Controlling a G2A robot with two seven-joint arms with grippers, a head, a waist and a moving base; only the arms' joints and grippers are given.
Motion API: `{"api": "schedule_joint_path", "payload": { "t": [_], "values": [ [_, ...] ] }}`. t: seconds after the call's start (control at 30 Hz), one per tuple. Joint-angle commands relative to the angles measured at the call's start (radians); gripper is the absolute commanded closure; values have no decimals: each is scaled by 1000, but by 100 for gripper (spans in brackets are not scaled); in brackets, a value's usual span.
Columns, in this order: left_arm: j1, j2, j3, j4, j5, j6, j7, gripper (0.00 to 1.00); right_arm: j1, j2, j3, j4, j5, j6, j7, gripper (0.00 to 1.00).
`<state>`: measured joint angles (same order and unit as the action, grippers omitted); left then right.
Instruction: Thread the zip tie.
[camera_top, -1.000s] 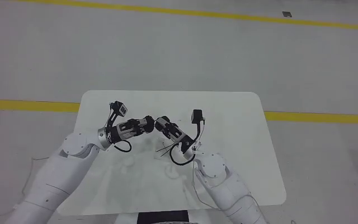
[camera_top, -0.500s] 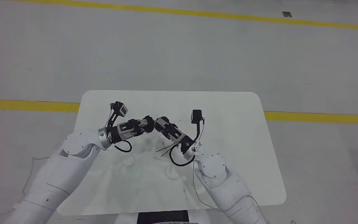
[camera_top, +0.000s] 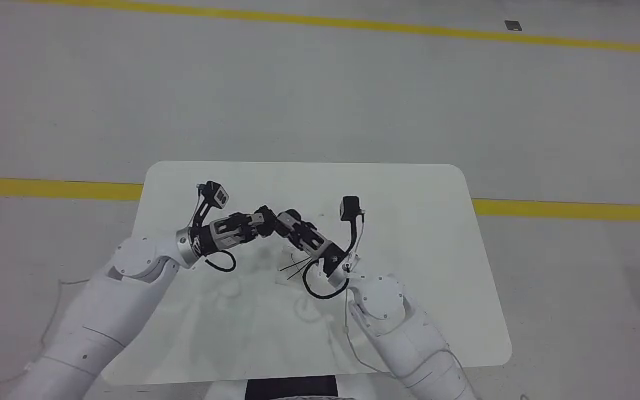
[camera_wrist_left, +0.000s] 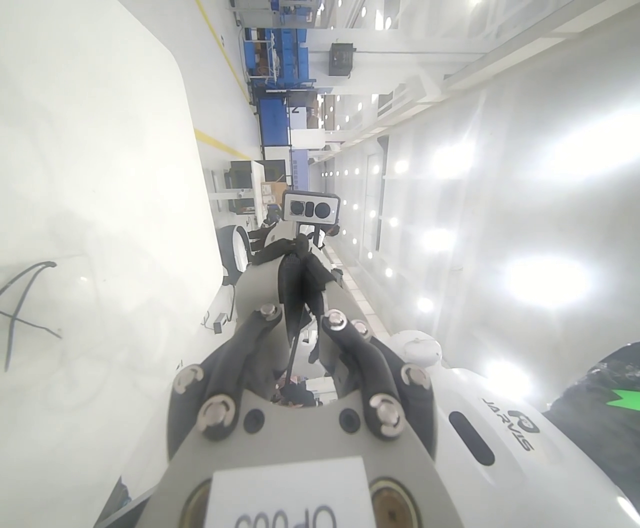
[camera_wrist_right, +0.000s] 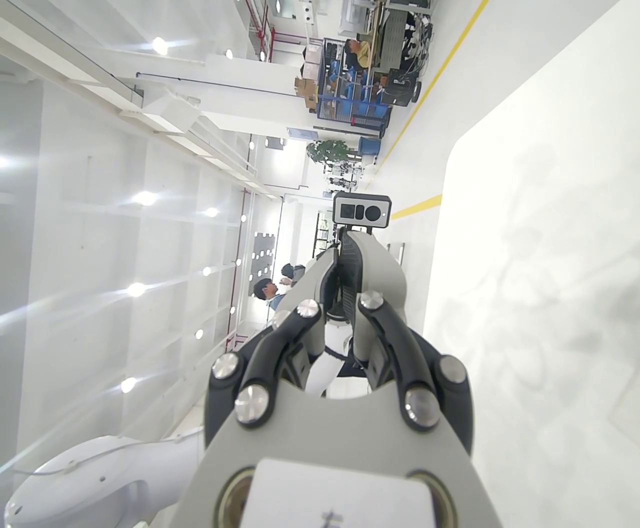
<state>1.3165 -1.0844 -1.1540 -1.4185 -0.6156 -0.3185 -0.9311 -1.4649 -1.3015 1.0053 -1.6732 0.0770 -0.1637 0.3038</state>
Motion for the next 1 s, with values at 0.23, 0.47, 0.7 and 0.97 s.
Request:
{"api": "schedule_joint_path", "payload": {
  "t": [0.23,0.47,0.7,0.97],
  "values": [
    [-3,2,2,4,0,-1,-3,100,-1,-2,4,1,7,6,-7,0],
    [3,14,-28,1,0,-7,-62,100,-11,3,40,-1,56,3,20,0],
    [7,34,-83,1,3,-21,-183,100,-11,11,86,24,274,44,203,0],
    [-12,40,-87,11,5,-21,-308,100,-11,11,86,24,274,44,203,0]
  ]
}}
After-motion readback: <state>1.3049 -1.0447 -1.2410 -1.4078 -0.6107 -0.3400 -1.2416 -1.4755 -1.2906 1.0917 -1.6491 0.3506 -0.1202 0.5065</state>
